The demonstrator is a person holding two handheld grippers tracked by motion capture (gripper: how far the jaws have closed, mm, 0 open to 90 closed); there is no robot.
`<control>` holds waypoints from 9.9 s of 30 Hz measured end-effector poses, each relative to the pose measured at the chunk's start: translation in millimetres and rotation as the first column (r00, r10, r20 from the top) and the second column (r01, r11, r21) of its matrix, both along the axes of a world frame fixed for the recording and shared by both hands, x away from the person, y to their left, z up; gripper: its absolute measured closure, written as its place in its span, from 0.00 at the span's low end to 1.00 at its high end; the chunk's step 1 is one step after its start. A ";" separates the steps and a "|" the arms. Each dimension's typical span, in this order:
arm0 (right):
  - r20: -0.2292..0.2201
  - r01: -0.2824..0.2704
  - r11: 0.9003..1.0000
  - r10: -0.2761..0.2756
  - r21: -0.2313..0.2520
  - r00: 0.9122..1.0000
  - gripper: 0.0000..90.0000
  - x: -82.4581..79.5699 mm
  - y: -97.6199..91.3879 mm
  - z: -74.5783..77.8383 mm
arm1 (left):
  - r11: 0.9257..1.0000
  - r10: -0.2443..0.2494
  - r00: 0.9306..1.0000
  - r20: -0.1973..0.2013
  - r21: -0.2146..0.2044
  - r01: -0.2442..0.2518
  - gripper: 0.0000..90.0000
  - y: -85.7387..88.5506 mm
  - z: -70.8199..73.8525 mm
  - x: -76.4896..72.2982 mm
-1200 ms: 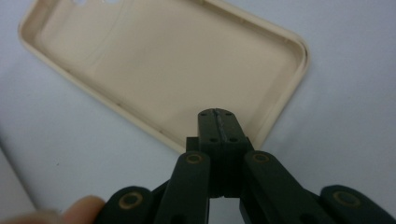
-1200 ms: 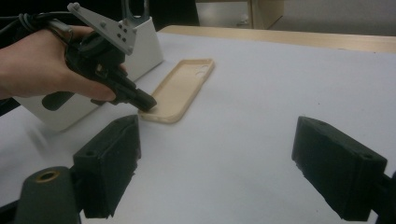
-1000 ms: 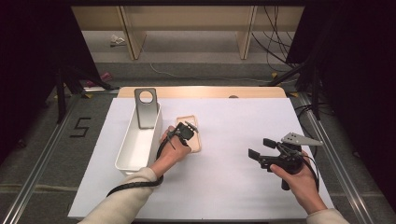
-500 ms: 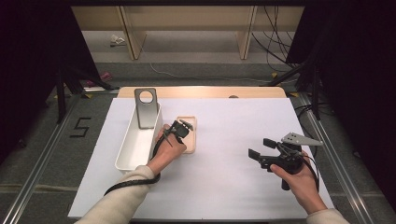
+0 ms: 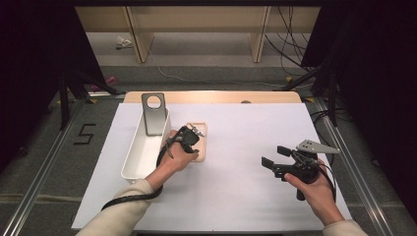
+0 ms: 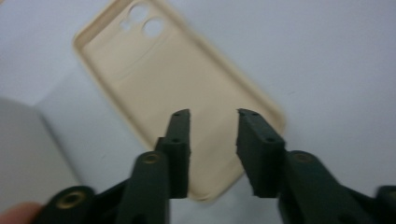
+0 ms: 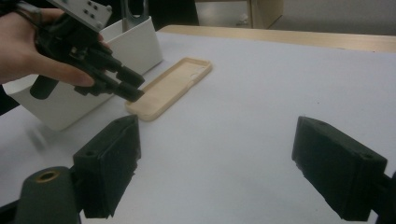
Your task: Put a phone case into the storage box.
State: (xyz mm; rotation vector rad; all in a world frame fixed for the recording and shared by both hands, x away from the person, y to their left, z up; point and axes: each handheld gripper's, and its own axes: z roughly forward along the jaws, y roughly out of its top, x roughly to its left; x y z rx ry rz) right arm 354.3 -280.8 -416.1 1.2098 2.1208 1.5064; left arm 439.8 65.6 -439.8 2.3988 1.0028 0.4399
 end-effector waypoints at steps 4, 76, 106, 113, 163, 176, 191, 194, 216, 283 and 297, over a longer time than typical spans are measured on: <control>0.000 -0.001 1.000 0.001 -0.001 1.000 0.18 0.0 0.2 -0.2 | 0.990 -0.111 0.993 0.034 -0.081 0.113 0.38 8.4 11.2 -16.1; 0.004 -0.019 1.000 0.019 -0.013 1.000 0.18 -0.8 3.0 -1.2 | 0.717 -0.529 0.848 -0.041 0.513 0.472 0.18 -18.4 -5.3 -5.4; 0.004 -0.021 1.000 0.021 -0.011 1.000 0.18 -0.7 3.2 -1.4 | 0.689 -0.541 0.840 -0.050 0.546 0.477 0.22 -18.9 -17.5 8.0; 0.004 -0.022 1.000 0.022 -0.011 1.000 0.18 -1.0 3.1 -1.1 | 0.674 -0.555 0.829 -0.060 0.551 0.491 0.24 -21.5 -18.0 10.1; 0.001 -0.027 1.000 0.027 -0.010 1.000 0.18 -1.2 4.2 -1.2 | 0.563 -0.625 0.746 -0.229 0.530 0.634 0.80 -28.6 -20.9 8.5; 0.000 -0.027 1.000 0.027 -0.011 1.000 0.18 -1.2 4.1 -1.2 | 0.543 -0.632 0.735 -0.245 0.536 0.646 0.90 -30.1 -21.5 6.2; 0.001 -0.027 1.000 0.027 -0.010 1.000 0.18 -1.4 3.9 -1.0 | 0.533 -0.644 0.725 -0.244 0.537 0.654 0.94 -29.4 -21.7 4.6; 0.001 -0.026 1.000 0.026 -0.009 1.000 0.18 -1.2 3.6 -1.1 | 0.528 -0.651 0.718 -0.245 0.534 0.661 0.95 -29.1 -21.4 4.5; 0.000 -0.024 1.000 0.024 -0.009 1.000 0.18 -0.9 4.9 -1.6 | 0.556 -0.724 0.684 -0.086 0.514 0.653 0.97 -31.7 17.5 -63.9; -0.204 -0.172 0.948 0.230 0.269 0.951 0.90 38.2 89.8 13.0 | 0.467 -0.844 0.533 0.054 0.563 0.682 0.91 -50.8 16.6 -132.9; -0.127 -0.138 0.969 0.166 0.203 0.978 0.89 37.8 76.3 25.0 | 0.824 -0.523 0.765 0.375 -0.005 0.566 0.33 -24.0 59.6 -105.5</control>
